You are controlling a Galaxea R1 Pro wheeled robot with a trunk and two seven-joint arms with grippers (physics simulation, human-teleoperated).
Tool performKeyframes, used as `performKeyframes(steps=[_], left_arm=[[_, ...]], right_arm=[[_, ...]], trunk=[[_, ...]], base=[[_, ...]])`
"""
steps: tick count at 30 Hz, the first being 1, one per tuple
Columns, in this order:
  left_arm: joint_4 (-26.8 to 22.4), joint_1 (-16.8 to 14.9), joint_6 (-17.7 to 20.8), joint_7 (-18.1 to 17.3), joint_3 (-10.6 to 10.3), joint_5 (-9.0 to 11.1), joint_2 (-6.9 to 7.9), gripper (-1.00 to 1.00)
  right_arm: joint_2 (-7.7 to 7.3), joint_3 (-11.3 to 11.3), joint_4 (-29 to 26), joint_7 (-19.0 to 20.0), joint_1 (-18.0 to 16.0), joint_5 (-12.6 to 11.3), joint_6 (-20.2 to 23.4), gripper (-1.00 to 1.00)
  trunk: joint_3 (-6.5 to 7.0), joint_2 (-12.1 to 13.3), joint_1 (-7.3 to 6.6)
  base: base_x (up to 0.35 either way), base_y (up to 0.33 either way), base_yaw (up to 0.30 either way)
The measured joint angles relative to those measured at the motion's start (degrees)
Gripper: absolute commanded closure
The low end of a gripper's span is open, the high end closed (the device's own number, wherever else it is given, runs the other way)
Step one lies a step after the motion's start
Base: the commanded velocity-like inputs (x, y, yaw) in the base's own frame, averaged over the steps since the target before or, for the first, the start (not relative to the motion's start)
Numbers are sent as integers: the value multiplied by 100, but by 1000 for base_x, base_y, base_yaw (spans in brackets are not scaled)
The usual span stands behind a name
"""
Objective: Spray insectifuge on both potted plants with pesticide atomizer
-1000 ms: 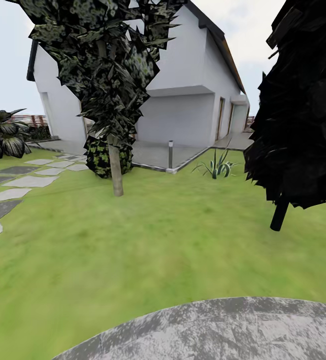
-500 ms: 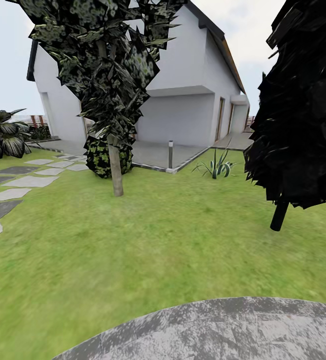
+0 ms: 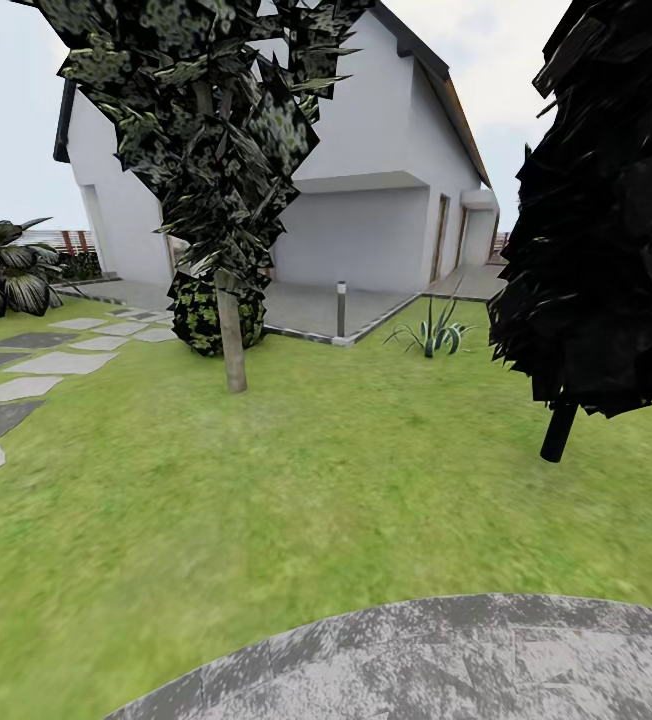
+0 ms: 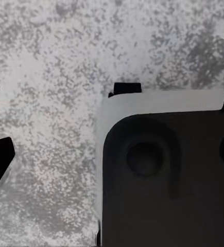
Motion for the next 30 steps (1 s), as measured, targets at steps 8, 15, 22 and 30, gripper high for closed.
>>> performKeyframes(steps=[8,15,22,30], left_arm=[[-474,-1077,-1949,1,5,10,74,-100],[-409,-1108,-1957,-28,9,6,111,-100],[-399,-1091,-1934,-17,22,44,129,-100],[-398,-1085,-1948,18,312,413,146,-100]], right_arm=[[-79,-3,-1920,6,-534,6,-2206,-100],[-286,-5,-1622,17,-703,13,-2214,-100],[-297,10,-1562,17,-714,14,-2210,-100],[-249,12,-1550,7,-717,13,-2210,-100]], trunk=[[1,0,0],[0,0,0],[0,0,0],[-3,0,0]], base=[[0,0,0],[0,0,0],[0,0,0],[0,0,11]])
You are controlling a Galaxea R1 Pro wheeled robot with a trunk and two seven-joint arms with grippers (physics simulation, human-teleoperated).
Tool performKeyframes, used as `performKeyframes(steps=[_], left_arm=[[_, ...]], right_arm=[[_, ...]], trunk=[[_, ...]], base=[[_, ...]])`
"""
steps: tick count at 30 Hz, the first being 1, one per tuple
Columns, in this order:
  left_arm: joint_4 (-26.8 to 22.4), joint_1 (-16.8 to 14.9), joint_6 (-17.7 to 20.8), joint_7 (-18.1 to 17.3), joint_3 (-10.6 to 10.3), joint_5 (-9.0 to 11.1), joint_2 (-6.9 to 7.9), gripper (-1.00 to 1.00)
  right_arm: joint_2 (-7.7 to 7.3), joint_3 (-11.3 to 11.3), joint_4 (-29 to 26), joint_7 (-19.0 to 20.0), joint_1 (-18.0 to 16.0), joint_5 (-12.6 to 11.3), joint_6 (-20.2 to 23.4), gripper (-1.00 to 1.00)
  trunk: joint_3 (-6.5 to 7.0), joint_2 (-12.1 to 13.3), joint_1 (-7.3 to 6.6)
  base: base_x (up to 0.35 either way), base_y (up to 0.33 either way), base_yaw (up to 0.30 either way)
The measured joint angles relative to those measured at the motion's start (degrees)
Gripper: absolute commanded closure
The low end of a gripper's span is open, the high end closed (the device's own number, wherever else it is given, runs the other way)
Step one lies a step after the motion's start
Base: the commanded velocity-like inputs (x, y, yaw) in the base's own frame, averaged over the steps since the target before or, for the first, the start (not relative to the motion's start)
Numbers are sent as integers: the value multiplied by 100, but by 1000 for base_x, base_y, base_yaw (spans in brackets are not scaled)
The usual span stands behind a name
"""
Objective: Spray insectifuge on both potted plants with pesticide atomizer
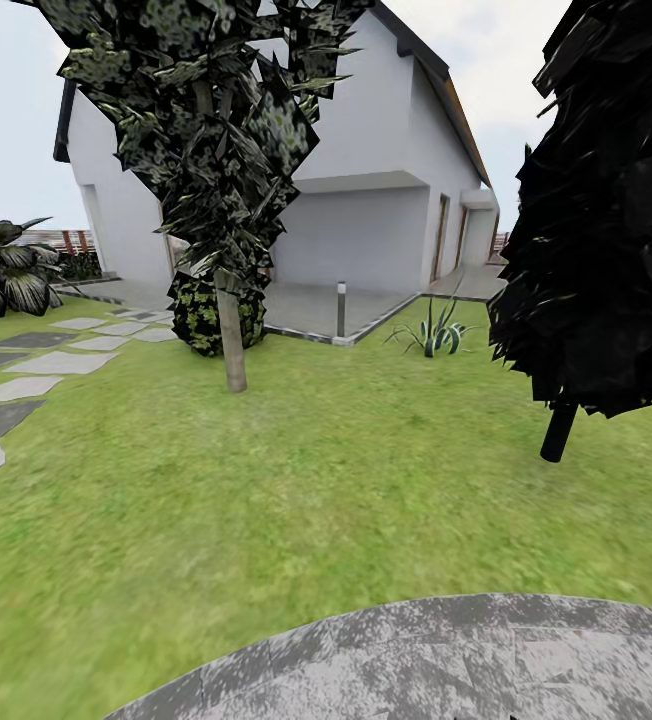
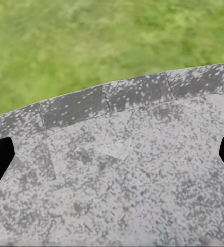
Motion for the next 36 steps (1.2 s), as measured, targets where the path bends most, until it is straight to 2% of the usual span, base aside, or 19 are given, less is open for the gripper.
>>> performKeyframes(steps=[14,25,36], left_arm=[[10,11,-11,-31,-10,10,-34,-100],[17,5,-4,-56,-6,6,-68,-100],[37,5,5,-72,-7,2,-74,-100]], right_arm=[[28,22,16,-2,-8,1,-6,-100],[23,24,17,8,-5,0,-3,-100],[24,24,18,1,-8,-6,3,-100]], trunk=[[-82,0,0],[-106,0,0],[-106,0,0]], base=[[0,16,185],[0,278,79],[0,299,256]])
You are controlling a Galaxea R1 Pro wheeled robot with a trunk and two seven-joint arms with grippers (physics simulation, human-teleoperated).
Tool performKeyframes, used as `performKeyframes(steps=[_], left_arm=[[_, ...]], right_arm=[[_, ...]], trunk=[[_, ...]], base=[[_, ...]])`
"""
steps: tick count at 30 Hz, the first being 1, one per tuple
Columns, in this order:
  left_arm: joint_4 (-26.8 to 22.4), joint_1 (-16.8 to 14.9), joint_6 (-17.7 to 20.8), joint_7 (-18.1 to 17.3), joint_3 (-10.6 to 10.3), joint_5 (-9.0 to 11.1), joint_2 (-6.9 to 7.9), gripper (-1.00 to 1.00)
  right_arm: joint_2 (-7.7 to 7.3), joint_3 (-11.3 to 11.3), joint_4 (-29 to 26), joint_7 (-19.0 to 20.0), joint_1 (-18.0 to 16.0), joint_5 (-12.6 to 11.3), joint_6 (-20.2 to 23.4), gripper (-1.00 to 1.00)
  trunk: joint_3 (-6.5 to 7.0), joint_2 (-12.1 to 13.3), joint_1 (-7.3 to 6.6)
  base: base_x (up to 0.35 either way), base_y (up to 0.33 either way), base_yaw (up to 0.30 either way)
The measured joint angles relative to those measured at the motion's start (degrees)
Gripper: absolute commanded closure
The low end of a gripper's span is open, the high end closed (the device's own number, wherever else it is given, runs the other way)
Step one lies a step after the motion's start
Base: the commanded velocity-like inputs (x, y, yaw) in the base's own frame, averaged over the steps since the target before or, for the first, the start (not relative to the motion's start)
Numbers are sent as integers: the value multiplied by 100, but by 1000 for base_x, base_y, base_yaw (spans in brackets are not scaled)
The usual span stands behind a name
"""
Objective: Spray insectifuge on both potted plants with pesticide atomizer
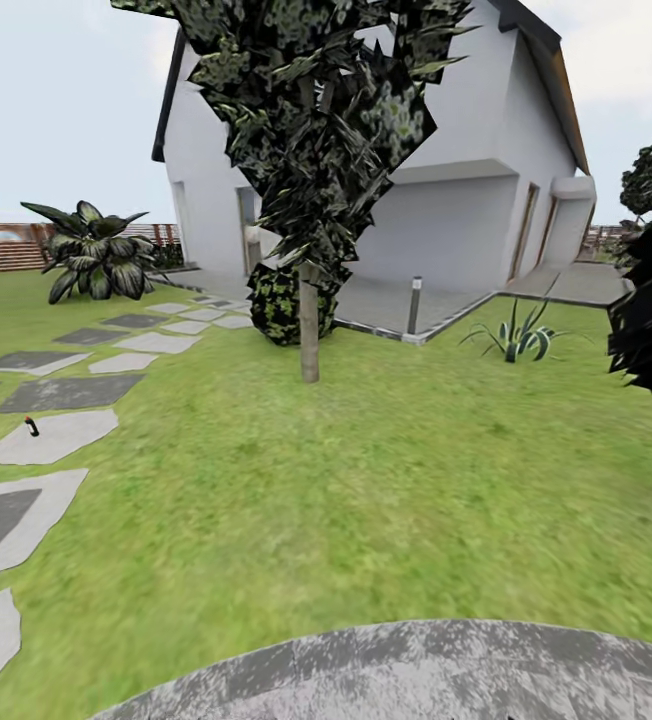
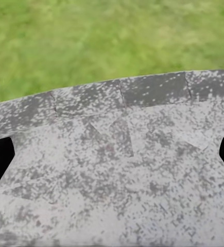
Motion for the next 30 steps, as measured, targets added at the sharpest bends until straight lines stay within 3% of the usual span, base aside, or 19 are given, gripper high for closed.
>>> performKeyframes(steps=[17,30], left_arm=[[7,1,-20,-12,-1,4,-8,-100],[13,1,-24,-6,2,4,-8,-100]], right_arm=[[0,0,-1,-1,0,0,0,-100],[4,0,8,-1,0,8,0,-100]], trunk=[[0,-1,0],[-233,-520,285]], base=[[0,32,278],[0,0,278]])
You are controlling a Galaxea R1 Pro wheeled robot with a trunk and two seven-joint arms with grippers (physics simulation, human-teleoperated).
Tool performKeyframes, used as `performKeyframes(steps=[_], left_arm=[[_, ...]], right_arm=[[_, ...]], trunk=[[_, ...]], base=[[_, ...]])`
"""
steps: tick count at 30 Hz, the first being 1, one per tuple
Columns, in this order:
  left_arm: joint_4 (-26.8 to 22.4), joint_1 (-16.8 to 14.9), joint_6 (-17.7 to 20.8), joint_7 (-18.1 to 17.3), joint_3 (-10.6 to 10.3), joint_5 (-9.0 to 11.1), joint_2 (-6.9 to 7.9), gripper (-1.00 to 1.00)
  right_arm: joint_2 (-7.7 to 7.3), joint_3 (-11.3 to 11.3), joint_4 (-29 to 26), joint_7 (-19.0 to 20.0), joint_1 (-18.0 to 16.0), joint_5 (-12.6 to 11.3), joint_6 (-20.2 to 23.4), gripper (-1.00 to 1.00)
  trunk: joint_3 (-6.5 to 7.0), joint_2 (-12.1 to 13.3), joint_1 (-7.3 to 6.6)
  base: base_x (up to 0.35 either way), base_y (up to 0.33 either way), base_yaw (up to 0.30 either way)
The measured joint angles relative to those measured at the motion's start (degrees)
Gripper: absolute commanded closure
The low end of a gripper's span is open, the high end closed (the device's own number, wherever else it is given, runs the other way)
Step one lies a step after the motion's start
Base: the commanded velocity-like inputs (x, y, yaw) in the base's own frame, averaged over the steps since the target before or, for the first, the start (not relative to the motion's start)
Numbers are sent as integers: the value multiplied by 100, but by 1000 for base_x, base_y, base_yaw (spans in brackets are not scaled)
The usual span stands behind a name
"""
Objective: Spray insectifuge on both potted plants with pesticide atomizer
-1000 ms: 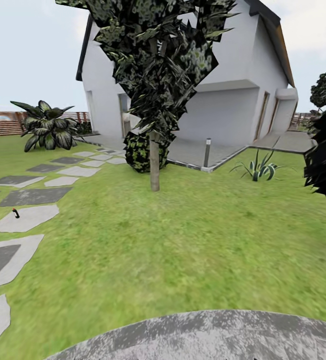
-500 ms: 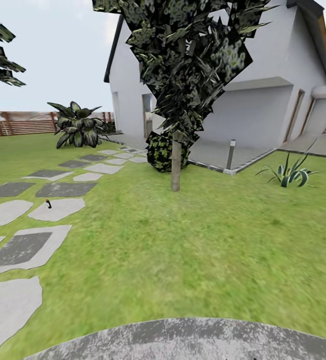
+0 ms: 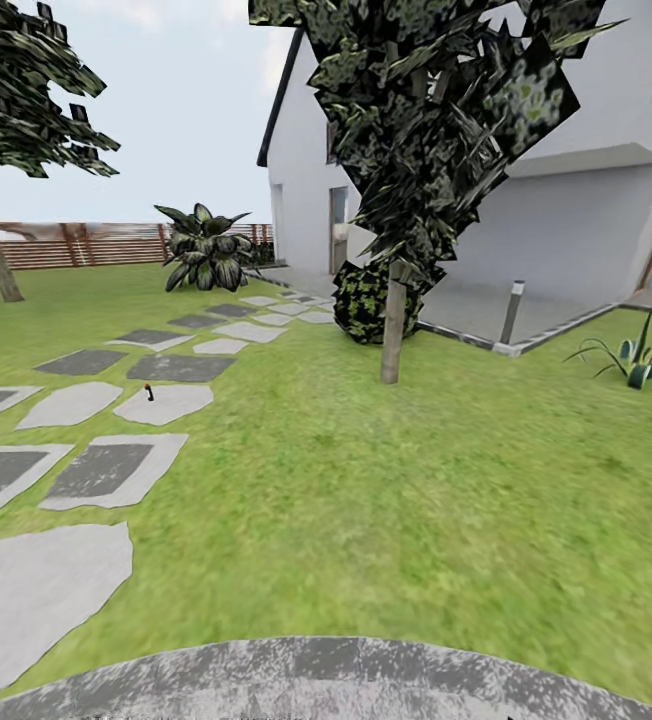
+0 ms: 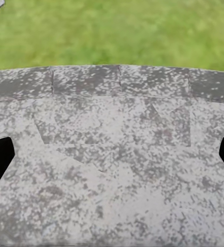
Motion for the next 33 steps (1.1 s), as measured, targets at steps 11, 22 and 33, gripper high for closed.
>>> performKeyframes(steps=[11,22,33], left_arm=[[1,0,0,3,-1,0,0,-100],[1,0,0,3,-1,0,0,-100],[1,0,0,3,-1,0,0,-100]], right_arm=[[1,1,0,0,0,0,0,-100],[2,5,0,0,0,0,0,-100],[4,7,0,0,0,0,0,-100]], trunk=[[-197,-441,242],[-369,-883,483],[-533,-1324,725]], base=[[0,0,278],[0,0,278],[0,0,278]])
